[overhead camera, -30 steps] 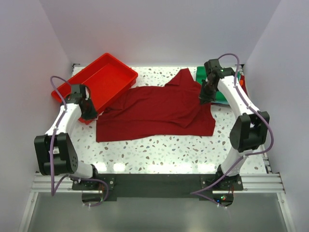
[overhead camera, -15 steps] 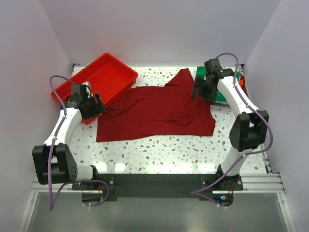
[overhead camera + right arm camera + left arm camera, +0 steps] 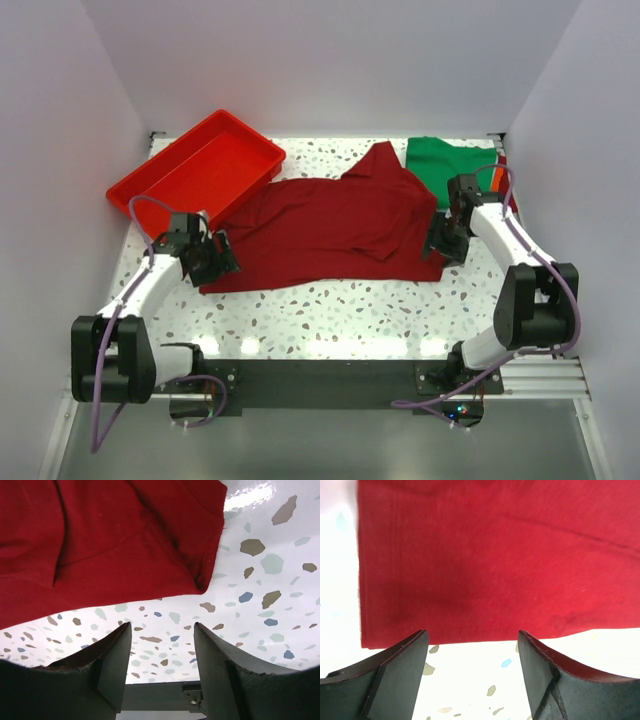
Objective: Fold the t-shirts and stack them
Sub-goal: Fold the tshirt
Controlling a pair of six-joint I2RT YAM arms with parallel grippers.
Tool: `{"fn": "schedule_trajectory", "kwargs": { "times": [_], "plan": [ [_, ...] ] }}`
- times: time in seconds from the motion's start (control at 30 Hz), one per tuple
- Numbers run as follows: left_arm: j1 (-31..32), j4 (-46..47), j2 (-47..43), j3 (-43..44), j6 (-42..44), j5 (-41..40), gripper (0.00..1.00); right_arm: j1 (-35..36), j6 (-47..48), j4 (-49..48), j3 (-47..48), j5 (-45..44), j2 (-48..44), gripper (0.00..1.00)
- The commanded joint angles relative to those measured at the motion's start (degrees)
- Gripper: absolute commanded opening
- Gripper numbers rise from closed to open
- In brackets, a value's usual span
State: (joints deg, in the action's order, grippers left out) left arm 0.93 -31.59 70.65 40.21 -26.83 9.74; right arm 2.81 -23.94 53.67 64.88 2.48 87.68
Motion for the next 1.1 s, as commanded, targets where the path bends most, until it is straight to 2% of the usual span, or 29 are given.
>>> {"fn": "schedule_trajectory", "kwargs": {
  "times": [0.0,0.3,0.87,0.93,1.03,1.07],
  "plan": [
    [0.2,4.4,-1.1,-3.9,-2.3,1.9,0.77,-0.9,1.5,-2.4,-1.7,-1.5,-2.2,0.57],
    [-0.2,6.5,3.6,-4.8,-1.4,0.8,0.80,-2.3,2.4,-5.9,-4.1,-1.1,2.0,0.53],
    [-2.6,6.7,5.8,-4.4,0.2,0.2,0.82,-2.3,3.9,-8.3,-4.9,-5.0,9.1,0.45],
    [-2.6,6.6,6.0,-4.4,0.4,0.2,0.82,-2.3,4.3,-8.6,-5.0,-4.3,9.2,0.42],
    [-2.8,6.6,6.0,-4.3,0.3,-0.1,0.82,-2.4,4.7,-8.8,-5.4,-4.1,9.5,0.31],
    [-2.9,6.6,5.9,-4.3,0.3,-0.2,0.82,-2.4,4.8,-8.9,-5.5,-4.0,9.9,0.22]
  ]
}}
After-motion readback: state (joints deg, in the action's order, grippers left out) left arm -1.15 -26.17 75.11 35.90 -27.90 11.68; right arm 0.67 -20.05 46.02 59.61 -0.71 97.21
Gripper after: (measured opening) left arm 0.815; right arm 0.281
